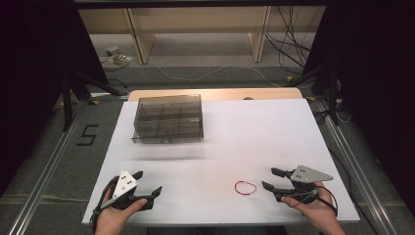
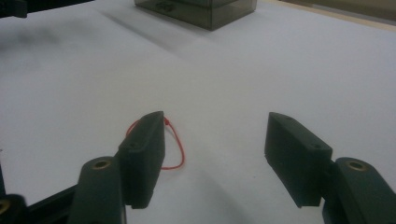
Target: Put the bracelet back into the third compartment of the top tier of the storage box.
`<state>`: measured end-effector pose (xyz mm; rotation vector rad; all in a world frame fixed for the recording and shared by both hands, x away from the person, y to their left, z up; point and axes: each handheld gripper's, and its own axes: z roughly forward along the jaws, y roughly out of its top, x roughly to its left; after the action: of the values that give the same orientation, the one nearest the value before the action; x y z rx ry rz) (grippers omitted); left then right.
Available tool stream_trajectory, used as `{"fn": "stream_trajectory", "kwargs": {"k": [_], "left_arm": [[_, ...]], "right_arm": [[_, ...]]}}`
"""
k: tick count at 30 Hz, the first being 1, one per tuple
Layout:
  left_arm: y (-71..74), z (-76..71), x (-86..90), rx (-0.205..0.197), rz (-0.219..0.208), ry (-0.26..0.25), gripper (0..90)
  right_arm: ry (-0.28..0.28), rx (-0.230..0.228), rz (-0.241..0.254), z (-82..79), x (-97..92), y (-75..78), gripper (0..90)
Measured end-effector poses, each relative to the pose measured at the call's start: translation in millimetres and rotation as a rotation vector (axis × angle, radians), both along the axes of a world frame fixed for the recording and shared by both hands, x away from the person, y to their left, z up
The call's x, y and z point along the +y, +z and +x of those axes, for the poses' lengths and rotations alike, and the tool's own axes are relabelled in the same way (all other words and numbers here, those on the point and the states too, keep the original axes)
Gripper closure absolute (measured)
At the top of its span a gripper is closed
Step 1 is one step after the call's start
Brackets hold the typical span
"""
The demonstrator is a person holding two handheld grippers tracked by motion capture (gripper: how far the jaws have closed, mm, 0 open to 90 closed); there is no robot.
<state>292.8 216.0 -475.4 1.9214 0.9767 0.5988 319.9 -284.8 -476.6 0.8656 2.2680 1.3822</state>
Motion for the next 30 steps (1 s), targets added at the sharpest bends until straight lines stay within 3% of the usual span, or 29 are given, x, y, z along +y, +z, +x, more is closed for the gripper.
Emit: {"fn": "stream_trajectory", "kwargs": {"k": [7,10,21,30], "left_arm": [[-4.9,2.3,-0.9,0.014,0.032,-0.015,16.7],[-7.5,2.7,-0.8,0.03,0.025,-0.015,17.2],[-6.3,3.5,-4.0,0.013,0.023,-0.014,17.7],[-6.8,4.1,-4.2,0.008,0.03,-0.019,17.5]], "right_arm": [[0.054,0.009,-0.035,-0.9,5.9,-1.4,51.6],[0.08,0.016,-0.043,1.1,12.8,-1.8,54.7],[0.189,0.036,-0.073,8.1,34.4,-6.9,64.9],[0.272,0.094,-0.131,10.1,48.2,-14.0,69.5]]}}
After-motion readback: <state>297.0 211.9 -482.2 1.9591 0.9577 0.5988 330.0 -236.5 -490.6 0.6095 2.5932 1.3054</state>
